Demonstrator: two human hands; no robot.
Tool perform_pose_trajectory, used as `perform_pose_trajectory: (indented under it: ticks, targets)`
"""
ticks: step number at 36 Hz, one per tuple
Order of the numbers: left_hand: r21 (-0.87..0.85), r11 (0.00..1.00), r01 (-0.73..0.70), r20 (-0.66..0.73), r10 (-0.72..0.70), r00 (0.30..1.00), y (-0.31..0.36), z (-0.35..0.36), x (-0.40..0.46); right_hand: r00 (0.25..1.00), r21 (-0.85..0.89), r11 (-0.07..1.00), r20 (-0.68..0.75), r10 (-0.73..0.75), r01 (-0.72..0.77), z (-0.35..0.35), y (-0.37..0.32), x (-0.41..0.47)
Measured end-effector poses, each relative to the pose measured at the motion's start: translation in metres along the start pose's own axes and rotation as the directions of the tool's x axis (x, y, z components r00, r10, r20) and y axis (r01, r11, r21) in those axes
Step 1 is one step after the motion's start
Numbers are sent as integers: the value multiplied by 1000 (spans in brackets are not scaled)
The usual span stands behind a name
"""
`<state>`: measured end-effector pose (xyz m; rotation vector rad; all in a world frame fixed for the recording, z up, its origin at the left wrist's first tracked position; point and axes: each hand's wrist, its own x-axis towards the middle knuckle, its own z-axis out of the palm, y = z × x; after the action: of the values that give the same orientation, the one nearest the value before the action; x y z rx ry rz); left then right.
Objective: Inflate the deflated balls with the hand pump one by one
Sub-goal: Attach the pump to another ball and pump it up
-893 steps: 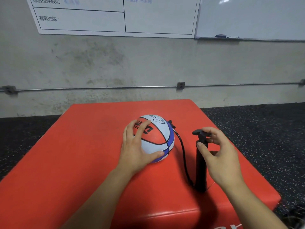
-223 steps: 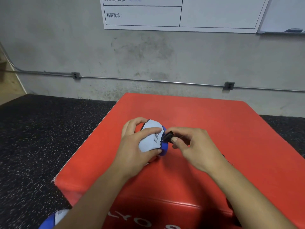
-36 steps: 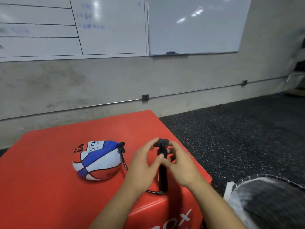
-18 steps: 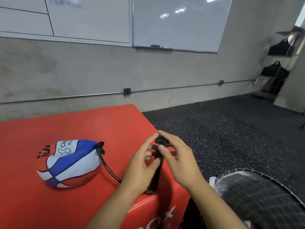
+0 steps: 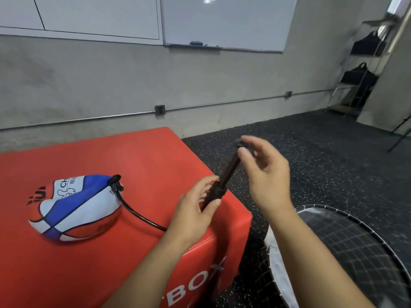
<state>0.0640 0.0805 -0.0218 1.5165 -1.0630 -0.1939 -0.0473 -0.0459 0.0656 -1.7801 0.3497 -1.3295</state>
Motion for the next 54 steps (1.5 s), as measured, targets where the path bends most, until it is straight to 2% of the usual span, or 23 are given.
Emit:
perform_pose_trajectory:
  ticks: [4, 8, 17, 27, 35, 42, 48, 54]
  targets:
    - [55, 998, -25, 23, 24, 999, 2, 0, 2, 993, 115, 993, -114, 13, 0, -20, -16, 11]
    - [76, 997, -26, 32, 24, 999, 5, -3, 4, 989, 61, 998, -148, -12, 21, -24, -17, 10]
    - [49, 999, -7, 21, 6, 1000, 3, -8, 4, 990, -220, 966, -22, -140, 132, -18, -17, 1]
    - [-123, 990, 65, -8, -66, 998, -1, -19, 7, 970, -260, 950, 213, -118, 173, 24, 6, -22]
    - [-153, 985, 77, -57, -86, 995, -3, -21, 11, 953, -275, 948, 292, -80, 163, 40, 25, -32]
    - [-67, 995, 72, -32, -74, 997, -2, -18, 8, 976, -221, 969, 209, -66, 113, 31, 18, -30]
    - [34, 999, 31, 44, -32, 998, -3, -9, 7, 1000, -111, 994, -25, -15, 12, 1, 2, -8]
    - [130, 991, 1, 95, -13, 995, -3, -3, 7, 981, -75, 997, -193, -25, 10, -24, -14, 2]
